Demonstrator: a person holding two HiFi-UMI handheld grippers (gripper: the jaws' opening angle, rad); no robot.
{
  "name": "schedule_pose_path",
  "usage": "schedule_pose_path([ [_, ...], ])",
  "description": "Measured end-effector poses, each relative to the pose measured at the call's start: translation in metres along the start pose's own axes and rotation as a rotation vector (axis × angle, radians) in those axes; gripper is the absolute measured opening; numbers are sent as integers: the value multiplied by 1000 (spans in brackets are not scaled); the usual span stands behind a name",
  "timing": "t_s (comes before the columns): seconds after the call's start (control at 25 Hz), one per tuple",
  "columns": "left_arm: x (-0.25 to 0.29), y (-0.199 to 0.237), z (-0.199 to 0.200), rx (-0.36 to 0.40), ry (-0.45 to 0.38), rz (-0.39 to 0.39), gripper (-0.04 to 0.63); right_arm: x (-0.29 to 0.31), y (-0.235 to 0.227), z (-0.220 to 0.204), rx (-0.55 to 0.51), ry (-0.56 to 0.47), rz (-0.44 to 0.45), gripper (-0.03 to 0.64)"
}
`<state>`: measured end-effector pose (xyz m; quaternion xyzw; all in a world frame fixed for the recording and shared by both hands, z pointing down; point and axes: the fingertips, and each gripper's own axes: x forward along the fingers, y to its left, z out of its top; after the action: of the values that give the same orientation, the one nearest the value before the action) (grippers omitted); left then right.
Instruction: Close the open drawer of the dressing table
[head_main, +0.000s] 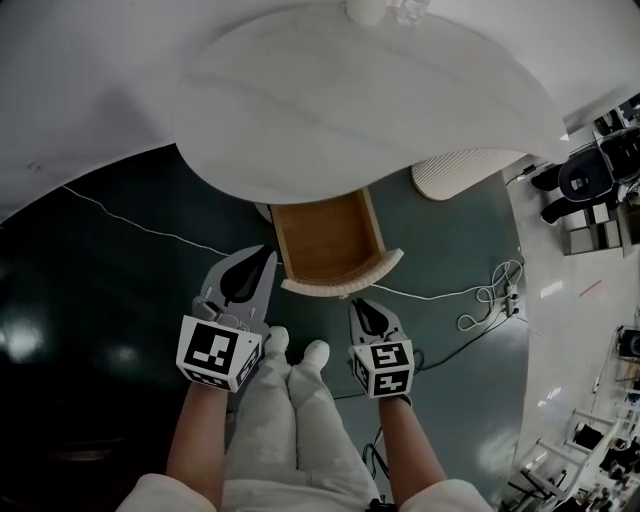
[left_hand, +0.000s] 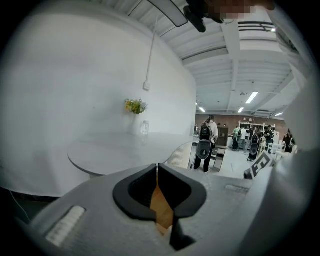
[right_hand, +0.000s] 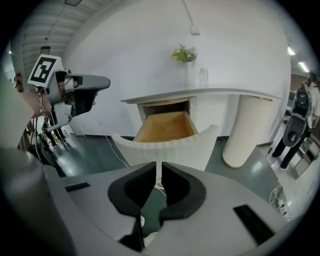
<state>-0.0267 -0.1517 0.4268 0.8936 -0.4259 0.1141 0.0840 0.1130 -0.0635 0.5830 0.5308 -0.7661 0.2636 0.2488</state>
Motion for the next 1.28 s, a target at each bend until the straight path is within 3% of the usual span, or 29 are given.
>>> schedule_pose_path([
  [0.44, 29, 16, -40, -42, -6, -18, 18, 58, -6, -43, -10, 42, -48, 20],
  [1.28, 34, 30, -56, -31, -1, -13, 18, 79, -5, -31, -37, 21, -69, 20],
])
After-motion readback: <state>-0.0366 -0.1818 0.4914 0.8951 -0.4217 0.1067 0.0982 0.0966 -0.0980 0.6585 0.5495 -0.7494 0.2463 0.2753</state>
